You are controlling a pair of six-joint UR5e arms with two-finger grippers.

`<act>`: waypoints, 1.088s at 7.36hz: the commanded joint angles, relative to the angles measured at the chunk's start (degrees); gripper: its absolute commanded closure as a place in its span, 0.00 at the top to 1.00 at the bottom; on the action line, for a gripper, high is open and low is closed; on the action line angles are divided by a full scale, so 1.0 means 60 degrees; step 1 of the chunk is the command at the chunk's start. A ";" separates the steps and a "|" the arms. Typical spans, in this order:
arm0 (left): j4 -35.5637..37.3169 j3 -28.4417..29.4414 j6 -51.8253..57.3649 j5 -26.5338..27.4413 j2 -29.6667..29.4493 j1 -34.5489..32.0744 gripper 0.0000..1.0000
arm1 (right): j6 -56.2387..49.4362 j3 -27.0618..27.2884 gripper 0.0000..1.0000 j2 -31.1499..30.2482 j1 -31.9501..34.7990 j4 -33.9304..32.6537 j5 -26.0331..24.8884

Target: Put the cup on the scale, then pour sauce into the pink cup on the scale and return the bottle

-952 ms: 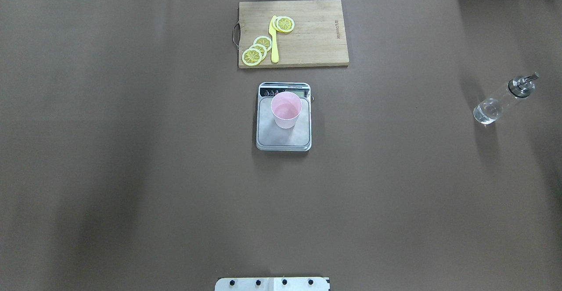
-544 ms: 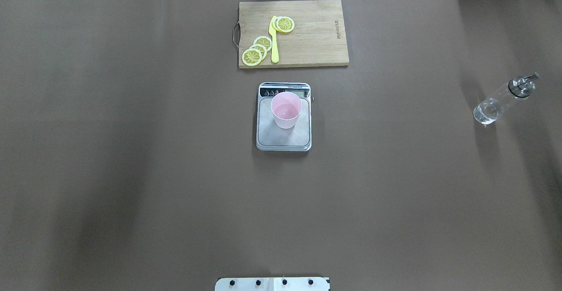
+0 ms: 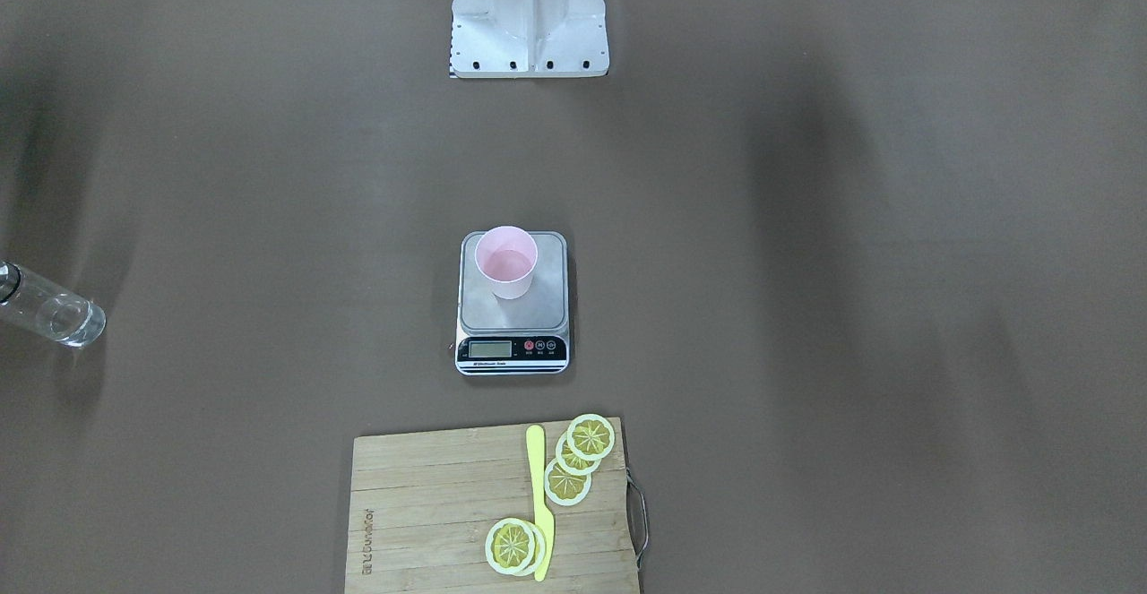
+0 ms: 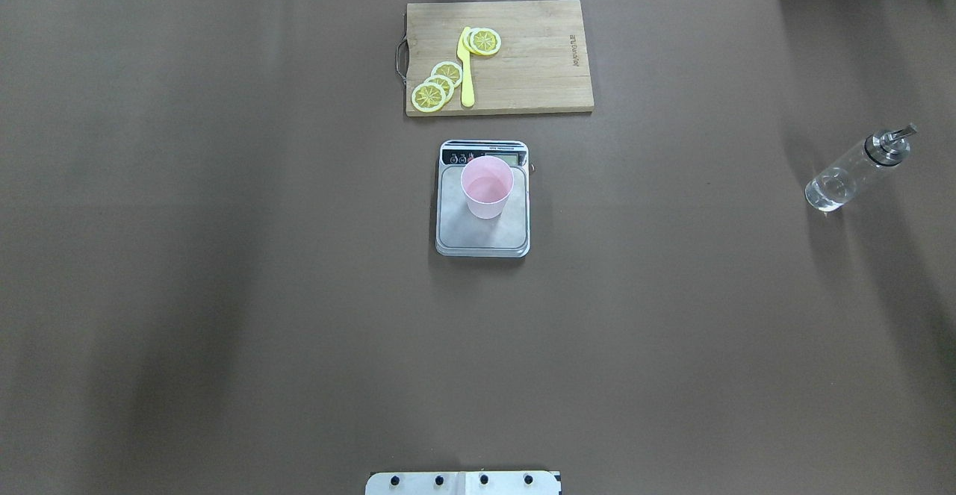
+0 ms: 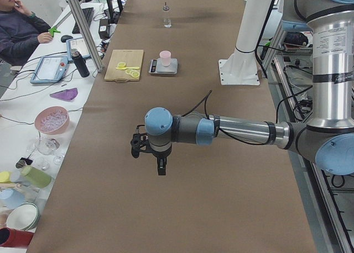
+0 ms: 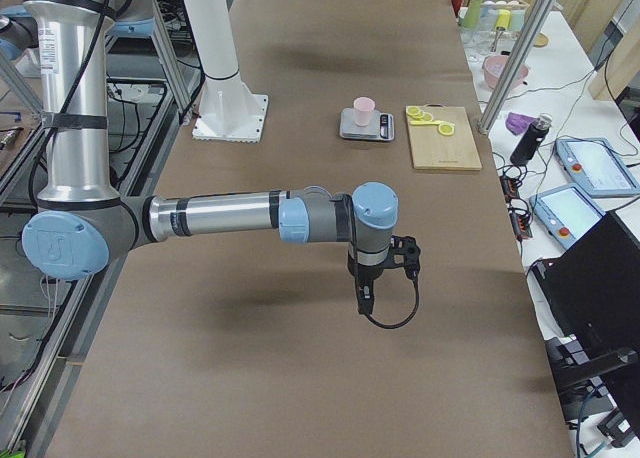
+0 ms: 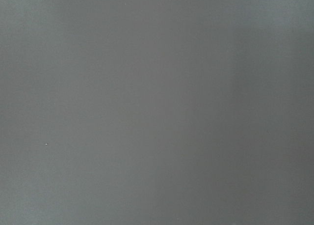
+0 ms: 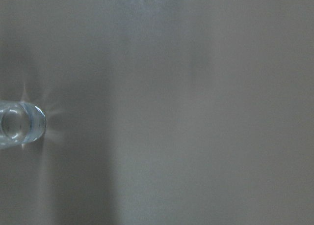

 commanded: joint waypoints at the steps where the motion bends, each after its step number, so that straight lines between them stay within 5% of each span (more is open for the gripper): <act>1: 0.0025 -0.0011 -0.0041 -0.0012 0.0000 0.0000 0.98 | -0.0043 0.0122 1.00 -0.0315 0.0009 -0.0401 0.0029; 8: 0.0040 0.0004 -0.0041 -0.0012 0.0014 0.0000 0.98 | -0.0013 0.0107 1.00 -0.0448 -0.0006 0.0214 0.0131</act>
